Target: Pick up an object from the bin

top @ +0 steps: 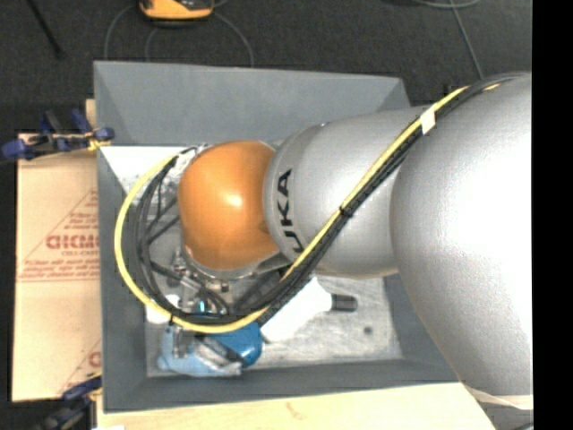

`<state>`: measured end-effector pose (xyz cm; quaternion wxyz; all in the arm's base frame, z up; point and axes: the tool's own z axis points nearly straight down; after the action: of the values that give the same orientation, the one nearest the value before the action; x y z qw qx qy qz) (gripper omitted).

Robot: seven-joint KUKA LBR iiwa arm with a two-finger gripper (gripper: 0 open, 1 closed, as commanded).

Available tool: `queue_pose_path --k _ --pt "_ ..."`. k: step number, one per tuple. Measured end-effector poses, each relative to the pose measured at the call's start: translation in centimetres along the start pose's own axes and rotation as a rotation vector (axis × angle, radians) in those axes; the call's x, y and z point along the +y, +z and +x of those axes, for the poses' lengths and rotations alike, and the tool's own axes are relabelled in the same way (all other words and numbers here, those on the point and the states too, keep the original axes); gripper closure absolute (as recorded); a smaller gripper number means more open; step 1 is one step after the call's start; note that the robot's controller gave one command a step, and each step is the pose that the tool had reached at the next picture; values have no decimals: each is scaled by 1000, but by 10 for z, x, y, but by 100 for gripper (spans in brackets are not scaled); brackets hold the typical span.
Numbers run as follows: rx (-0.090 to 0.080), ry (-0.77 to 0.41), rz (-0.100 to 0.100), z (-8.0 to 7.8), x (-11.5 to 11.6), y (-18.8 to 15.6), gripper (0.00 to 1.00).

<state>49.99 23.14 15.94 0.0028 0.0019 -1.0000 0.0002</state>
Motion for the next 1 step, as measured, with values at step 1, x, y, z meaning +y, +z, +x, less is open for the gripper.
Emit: queue_pose_path --k 1 --pt "-7 4 -2 -2 -1 -4 0"
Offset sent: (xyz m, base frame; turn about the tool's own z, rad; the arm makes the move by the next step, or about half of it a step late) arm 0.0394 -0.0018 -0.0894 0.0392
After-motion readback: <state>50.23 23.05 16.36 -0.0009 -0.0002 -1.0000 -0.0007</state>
